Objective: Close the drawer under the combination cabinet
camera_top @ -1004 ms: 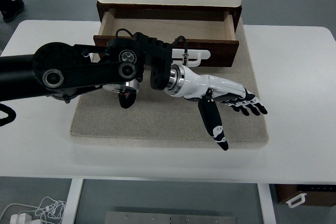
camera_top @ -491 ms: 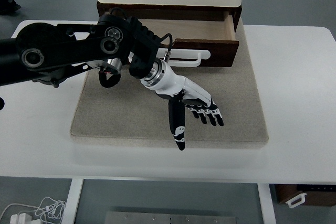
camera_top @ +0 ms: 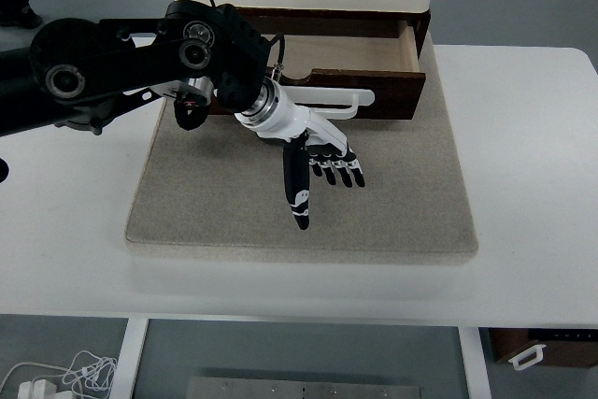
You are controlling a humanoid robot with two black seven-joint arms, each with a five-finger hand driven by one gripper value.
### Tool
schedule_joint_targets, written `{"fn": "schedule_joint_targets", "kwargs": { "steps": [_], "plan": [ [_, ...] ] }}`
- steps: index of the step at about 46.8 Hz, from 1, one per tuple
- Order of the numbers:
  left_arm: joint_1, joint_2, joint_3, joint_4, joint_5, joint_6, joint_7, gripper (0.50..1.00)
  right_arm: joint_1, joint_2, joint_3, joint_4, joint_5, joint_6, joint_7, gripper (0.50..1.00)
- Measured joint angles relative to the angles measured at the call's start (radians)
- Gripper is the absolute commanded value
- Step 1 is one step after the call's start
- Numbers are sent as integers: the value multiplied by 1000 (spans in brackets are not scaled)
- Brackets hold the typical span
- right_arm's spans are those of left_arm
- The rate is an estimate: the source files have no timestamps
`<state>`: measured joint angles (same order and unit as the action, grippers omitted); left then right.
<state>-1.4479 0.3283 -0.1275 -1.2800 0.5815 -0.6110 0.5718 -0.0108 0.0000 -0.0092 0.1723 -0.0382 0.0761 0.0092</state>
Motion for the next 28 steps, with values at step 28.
{"fn": "schedule_joint_targets", "kwargs": {
  "steps": [28],
  "plan": [
    [4, 0, -1, 61, 39, 0, -4, 1000, 0, 0, 0, 0, 0, 0, 0, 952]
  ]
}}
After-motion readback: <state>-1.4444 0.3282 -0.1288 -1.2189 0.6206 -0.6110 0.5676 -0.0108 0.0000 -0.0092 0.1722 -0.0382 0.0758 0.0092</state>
